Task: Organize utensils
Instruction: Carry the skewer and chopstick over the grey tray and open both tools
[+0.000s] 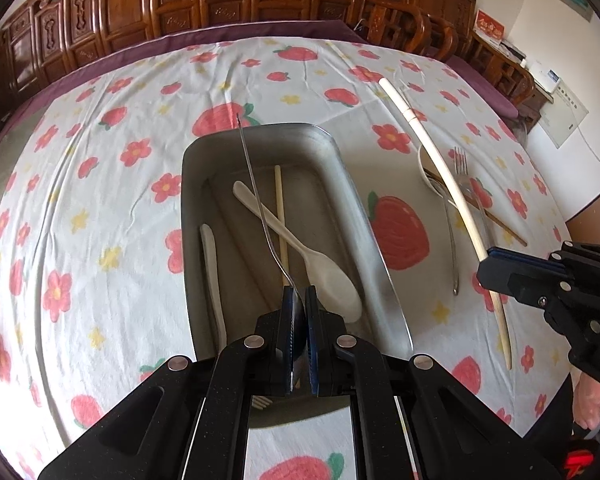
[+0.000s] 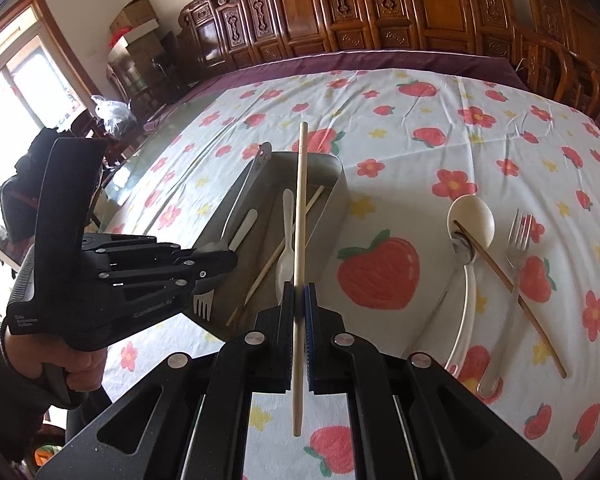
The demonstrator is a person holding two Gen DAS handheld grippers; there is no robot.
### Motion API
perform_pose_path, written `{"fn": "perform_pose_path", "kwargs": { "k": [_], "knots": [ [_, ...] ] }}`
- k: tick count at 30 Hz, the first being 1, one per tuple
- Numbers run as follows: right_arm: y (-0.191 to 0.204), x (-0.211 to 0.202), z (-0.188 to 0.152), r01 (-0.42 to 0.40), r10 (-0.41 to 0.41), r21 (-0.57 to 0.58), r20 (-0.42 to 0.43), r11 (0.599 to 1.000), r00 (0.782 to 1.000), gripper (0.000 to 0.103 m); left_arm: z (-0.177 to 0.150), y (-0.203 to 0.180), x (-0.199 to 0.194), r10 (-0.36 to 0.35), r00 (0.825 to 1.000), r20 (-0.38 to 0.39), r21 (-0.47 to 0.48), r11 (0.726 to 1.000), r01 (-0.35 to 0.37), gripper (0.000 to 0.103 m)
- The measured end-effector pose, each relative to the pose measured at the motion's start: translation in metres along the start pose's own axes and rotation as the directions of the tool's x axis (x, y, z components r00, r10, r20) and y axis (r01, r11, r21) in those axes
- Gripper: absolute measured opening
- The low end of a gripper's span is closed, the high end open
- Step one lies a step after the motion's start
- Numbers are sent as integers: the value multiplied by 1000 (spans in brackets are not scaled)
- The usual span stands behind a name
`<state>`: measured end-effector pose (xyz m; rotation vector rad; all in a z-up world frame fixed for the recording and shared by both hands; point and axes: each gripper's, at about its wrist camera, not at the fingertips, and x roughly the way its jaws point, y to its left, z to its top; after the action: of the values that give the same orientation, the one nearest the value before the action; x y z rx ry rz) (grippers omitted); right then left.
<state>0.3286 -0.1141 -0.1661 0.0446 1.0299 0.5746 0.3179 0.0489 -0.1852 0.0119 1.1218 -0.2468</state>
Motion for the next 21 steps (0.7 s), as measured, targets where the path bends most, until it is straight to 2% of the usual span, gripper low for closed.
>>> {"fn": "perform_pose_path", "kwargs": {
  "k": [10, 21],
  "knots": [
    [9, 15, 9, -14, 14, 1, -14, 1000, 1000, 6, 2, 18, -18, 3, 999, 52, -47, 999, -1, 7],
    [34, 56, 37, -90, 91, 49, -22, 995, 996, 6, -9, 52, -54, 50, 993, 108, -104, 994, -39, 8]
  ]
}}
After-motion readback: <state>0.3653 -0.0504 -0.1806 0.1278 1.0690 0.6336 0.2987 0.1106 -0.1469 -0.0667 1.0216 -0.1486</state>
